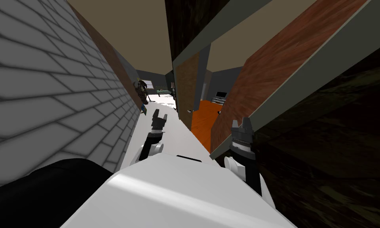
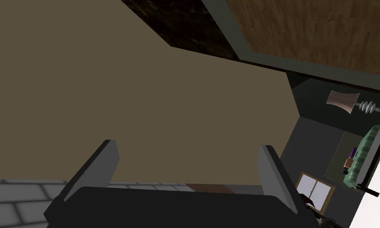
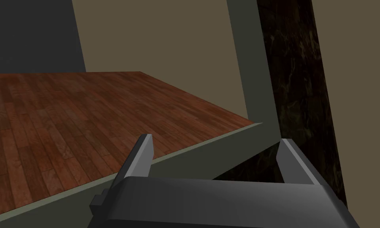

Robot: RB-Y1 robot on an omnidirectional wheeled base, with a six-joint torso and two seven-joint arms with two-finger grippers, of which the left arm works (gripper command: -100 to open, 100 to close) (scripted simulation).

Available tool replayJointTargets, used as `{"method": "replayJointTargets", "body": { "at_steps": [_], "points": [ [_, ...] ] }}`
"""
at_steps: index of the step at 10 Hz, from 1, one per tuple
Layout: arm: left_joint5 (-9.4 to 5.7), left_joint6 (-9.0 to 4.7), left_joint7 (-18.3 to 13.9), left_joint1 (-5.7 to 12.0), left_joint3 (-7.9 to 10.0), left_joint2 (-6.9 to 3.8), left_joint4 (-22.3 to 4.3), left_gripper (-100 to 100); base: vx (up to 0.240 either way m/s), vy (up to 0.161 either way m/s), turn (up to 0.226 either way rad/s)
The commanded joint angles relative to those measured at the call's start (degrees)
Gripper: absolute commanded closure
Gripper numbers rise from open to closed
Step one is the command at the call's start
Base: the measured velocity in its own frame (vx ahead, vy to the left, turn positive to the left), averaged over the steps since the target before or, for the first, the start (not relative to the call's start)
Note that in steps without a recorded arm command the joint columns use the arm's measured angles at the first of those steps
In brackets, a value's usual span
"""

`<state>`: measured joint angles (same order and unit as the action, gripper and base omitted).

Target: Push the door open

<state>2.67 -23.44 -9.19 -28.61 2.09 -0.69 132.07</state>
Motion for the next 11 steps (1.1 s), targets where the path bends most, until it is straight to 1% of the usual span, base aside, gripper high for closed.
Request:
{"method": "replayJointTargets", "body": {
  "at_steps": [1,2,4,5,8,11],
  "points": [
    [0.17,-0.51,-0.08,0.83,-0.6,-0.47,-2.09,-100,0.066,0.018,-0.025],
    [0.23,-0.68,-0.1,1.12,-0.81,-0.6,-2.79,-100,0.113,0.047,-0.02],
    [0.49,-1.43,-0.21,2.36,-1.71,-1.18,-5.91,-100,0.141,0.045,-0.021],
    [0.57,-1.68,-0.25,2.77,-2.0,-1.34,-6.93,-100,0.13,0.06,-0.02],
    [0.83,-2.43,-0.36,4.02,-2.9,-1.82,-10.05,-100,0.087,0.049,-0.017],
    [1.15,-3.36,-0.5,5.55,-4.01,-2.31,-13.88,-100,0.092,0.04,-0.02]
  ]
}}
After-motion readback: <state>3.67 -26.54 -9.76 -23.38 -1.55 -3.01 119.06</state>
